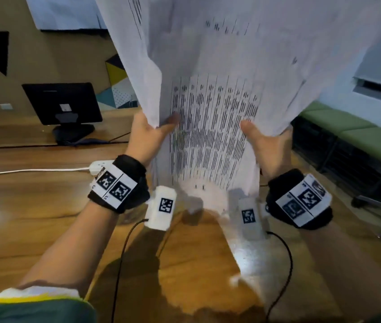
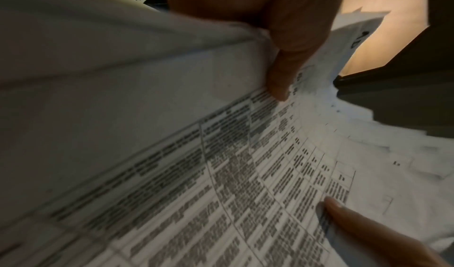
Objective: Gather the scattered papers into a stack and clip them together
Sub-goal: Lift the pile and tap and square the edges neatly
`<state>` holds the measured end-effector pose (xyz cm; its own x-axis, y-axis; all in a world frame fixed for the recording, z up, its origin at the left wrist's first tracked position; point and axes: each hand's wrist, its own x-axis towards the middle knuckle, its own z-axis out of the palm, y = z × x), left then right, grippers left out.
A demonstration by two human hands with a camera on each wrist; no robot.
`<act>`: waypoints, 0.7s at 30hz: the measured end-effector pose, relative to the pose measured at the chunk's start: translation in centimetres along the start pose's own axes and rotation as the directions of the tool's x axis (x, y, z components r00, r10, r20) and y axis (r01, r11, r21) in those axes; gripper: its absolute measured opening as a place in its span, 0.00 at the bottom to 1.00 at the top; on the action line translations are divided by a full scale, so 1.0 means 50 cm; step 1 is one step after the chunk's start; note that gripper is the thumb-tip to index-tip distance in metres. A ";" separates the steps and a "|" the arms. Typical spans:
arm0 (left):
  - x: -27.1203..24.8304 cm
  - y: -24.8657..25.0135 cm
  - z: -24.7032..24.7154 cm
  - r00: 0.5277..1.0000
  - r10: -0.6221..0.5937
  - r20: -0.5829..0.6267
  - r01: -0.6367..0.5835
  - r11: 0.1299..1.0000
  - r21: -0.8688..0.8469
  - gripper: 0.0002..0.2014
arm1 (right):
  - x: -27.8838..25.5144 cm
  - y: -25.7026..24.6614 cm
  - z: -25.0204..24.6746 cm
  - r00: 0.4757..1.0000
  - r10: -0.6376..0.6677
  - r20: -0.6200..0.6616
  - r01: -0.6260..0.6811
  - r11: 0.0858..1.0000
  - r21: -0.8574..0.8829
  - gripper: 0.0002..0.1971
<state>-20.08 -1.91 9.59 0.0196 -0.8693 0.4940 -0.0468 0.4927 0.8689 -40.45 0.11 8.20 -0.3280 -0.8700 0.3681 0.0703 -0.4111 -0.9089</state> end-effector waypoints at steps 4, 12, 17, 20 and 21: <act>-0.007 0.019 0.011 0.996 0.090 -0.006 -0.091 0.996 -0.027 0.14 | -0.009 -0.019 -0.012 0.999 -0.043 -0.004 0.043 0.997 0.067 0.14; -0.028 -0.025 -0.041 0.997 -0.059 -0.053 0.054 0.994 -0.094 0.13 | 0.019 -0.008 -0.086 0.955 0.260 0.146 -0.274 0.957 0.091 0.36; 0.015 0.032 0.005 0.993 -0.013 -0.117 0.006 0.998 -0.063 0.16 | 0.028 -0.027 -0.064 0.979 0.124 0.162 -0.136 0.989 0.065 0.29; 0.027 0.056 0.021 0.989 0.036 -0.142 -0.042 0.998 -0.037 0.14 | 0.036 -0.039 -0.070 0.995 0.080 0.052 -0.085 0.992 0.091 0.34; 0.027 0.061 0.026 0.986 0.047 -0.159 -0.053 0.998 -0.030 0.13 | 0.038 -0.041 -0.074 0.999 0.049 0.006 -0.049 0.996 0.081 0.24</act>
<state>-21.50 -1.63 12.88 0.1756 -0.8277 0.5330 -0.0179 0.5387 0.8423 -44.70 0.30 10.06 -0.3189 -0.8904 0.3247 0.1619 -0.3887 -0.9070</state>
